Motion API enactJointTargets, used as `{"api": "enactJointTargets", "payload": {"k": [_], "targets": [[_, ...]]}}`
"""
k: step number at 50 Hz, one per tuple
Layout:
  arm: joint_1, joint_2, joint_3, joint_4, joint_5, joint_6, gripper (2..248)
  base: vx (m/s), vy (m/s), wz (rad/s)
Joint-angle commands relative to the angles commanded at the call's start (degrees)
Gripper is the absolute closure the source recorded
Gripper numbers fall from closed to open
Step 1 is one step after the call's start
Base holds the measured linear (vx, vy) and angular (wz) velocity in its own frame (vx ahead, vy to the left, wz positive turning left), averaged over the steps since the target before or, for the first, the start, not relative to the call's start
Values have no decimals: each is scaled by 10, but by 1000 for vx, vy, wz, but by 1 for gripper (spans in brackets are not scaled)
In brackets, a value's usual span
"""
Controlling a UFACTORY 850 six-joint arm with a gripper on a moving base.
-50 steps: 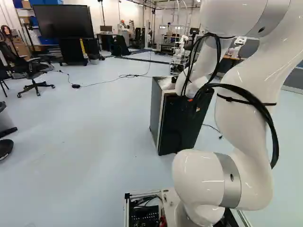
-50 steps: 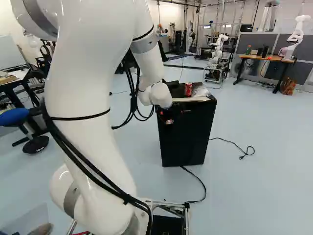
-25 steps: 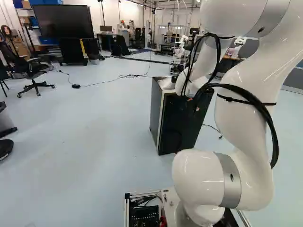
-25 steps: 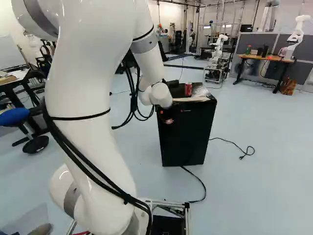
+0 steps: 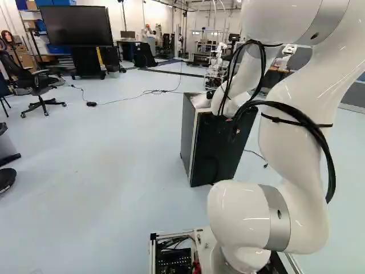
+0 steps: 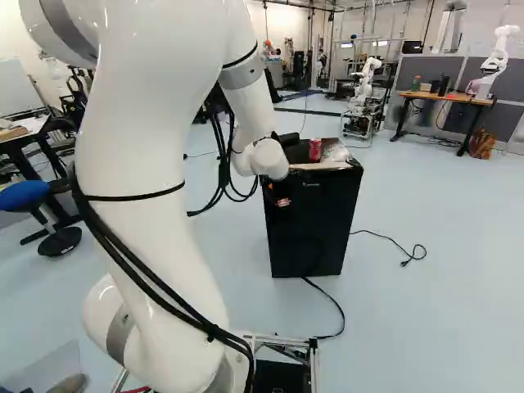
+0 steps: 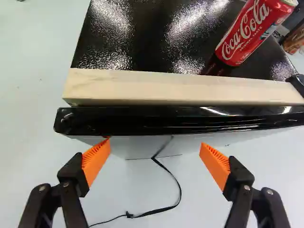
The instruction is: Grab a drink from the fridge
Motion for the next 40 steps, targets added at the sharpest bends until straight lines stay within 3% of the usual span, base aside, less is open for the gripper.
{"api": "enactJointTargets", "payload": {"k": [40], "targets": [[0, 0, 0, 0, 23, 0, 3, 0, 0, 0]]}}
